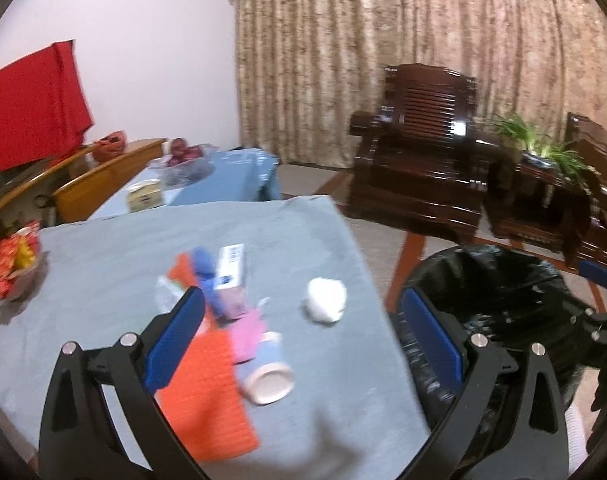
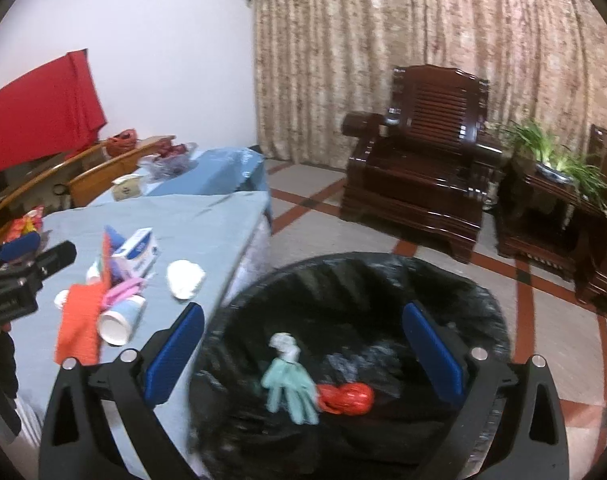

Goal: Collect trash
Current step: 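Grasp the orange foam net with the left gripper while the right gripper grasps the paper cup, then carry the orange net and paper cup over the bin and release both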

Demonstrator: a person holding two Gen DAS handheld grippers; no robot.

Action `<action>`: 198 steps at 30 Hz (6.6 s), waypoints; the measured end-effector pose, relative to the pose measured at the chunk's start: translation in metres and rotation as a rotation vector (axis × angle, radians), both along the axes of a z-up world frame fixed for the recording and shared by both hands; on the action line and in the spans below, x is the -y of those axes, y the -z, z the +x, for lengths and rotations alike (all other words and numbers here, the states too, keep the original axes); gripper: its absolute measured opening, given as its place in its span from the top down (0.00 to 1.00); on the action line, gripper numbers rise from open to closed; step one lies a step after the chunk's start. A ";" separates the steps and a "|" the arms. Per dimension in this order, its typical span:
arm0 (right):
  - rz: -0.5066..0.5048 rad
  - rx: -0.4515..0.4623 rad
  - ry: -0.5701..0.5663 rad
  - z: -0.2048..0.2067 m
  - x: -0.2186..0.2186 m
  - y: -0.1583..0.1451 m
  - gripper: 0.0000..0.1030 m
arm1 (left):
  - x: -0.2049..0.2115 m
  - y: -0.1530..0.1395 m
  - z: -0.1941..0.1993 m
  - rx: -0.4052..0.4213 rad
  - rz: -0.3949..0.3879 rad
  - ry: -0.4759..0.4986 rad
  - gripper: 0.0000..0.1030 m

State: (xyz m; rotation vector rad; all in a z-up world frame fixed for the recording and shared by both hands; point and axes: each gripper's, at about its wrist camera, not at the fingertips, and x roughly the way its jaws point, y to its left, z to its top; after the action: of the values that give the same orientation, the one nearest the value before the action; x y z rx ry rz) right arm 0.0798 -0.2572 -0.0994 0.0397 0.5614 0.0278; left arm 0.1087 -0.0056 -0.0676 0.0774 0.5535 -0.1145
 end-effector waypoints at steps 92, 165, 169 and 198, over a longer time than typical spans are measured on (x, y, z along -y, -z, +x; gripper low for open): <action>0.024 -0.250 -0.419 0.090 -0.233 0.107 0.51 | -0.160 0.091 -0.002 -0.203 -0.064 -0.178 0.88; 0.017 0.042 0.035 -0.002 0.021 -0.032 0.51 | 0.084 0.011 0.014 -0.061 -0.087 0.292 0.88; 0.017 0.034 0.068 -0.001 0.037 -0.030 0.51 | 0.102 0.013 0.021 -0.066 -0.082 0.318 0.88; -0.011 -0.039 0.206 -0.005 0.085 0.004 0.19 | 0.140 0.046 0.042 -0.153 -0.079 0.397 0.53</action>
State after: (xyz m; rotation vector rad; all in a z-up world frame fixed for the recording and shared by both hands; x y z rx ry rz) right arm 0.0746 -0.3421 -0.1034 0.0879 0.5943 -0.1771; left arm 0.1506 -0.1452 -0.1134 0.1017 0.6803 -0.5323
